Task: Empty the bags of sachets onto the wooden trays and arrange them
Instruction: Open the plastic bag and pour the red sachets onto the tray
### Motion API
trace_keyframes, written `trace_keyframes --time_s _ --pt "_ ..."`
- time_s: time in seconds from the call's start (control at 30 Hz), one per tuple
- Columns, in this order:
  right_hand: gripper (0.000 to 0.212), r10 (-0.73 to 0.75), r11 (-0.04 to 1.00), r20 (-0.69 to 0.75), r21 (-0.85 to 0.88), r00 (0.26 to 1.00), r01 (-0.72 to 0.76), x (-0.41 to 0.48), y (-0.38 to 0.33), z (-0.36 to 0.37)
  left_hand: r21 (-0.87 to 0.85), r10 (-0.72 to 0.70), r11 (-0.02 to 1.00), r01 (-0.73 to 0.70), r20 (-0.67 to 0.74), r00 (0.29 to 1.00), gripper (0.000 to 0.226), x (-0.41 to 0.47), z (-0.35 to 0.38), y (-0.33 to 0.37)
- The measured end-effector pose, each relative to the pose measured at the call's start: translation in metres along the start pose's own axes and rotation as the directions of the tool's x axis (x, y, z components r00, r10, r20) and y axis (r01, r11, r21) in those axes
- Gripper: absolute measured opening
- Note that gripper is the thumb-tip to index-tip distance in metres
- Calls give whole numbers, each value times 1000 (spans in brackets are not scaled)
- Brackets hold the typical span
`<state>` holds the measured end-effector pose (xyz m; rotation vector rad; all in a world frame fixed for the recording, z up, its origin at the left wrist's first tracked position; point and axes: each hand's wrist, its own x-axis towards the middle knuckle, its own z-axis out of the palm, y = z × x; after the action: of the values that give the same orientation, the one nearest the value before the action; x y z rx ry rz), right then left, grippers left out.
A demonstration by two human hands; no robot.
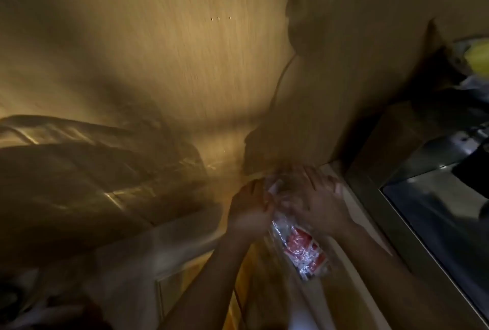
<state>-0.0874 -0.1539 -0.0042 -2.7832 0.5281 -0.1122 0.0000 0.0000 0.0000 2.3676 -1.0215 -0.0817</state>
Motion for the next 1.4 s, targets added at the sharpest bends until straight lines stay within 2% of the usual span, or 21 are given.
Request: trace_keyframes --time_s 0.03,0.1,0.13,0.17,0.27,0.33,0.47,0.63,0.73,0.87,0.93,1.0,1.07,1.1,1.13,1.2,1.3,1.4 --pt "91 21 1000 74 2 997 -22 0 3 2 60 44 997 -42 -31 999 43 0 9 -3" --pt "88 1 1000 122 -25 993 2 -3 8 6 108 59 992 -63 46 997 60 -3 24 -7" --pt "83 -3 1000 150 -15 989 5 -4 11 8 76 -1 997 -11 158 987 66 -5 26 -6" --pt "77 -4 1000 191 -9 982 6 -5 12 8 46 -61 998 51 244 968 65 -7 30 -6" --pt "58 -6 1000 283 -18 959 12 -6 16 5 99 -91 993 68 254 963 45 -8 33 -5" --pt "42 -40 998 329 -36 943 55 -9 19 1 49 -101 995 91 274 956 41 -10 32 -1" --pt "26 -92 990 349 132 933 49 -19 21 -2 -86 -159 974 208 393 906 30 -15 20 11" --pt "27 -94 979 303 200 948 33 -31 13 -23 -136 -135 973 188 324 936 20 -30 -4 29" --pt "29 -162 980 236 149 958 130 -38 -1 -44 -137 -129 976 168 253 959 16 -42 -23 37" --pt "22 -238 971 133 55 962 232 -54 -24 -71 -168 -111 976 135 145 983 15 -63 -54 51" --pt "20 -283 956 53 100 958 277 -62 -35 -79 -251 -104 961 116 60 993 10 -78 -68 57" --pt "14 -323 934 -7 160 946 320 -71 -49 -85 -332 -118 935 123 34 992 8 -94 -80 64" --pt "3 -375 908 -55 181 926 378 -78 -62 -88 -368 -118 923 115 14 993 15 -111 -89 66" --pt "5 -397 894 -72 196 915 403 -80 -67 -86 -375 -119 920 112 5 993 18 -119 -93 66" --pt "3 -423 881 -78 195 903 430 -83 -72 -83 -381 -134 916 124 1 991 19 -127 -95 64" --pt "14 -460 870 -93 151 883 469 -88 -79 -74 -406 -181 898 167 4 984 19 -140 -97 59" --pt "19 -474 872 -37 118 880 474 -100 -90 -59 -437 -293 858 270 17 956 18 -163 -88 52" --pt "17 -496 868 9 12 868 496 -119 -96 -36 -311 -401 871 382 3 916 33 -185 -71 46"
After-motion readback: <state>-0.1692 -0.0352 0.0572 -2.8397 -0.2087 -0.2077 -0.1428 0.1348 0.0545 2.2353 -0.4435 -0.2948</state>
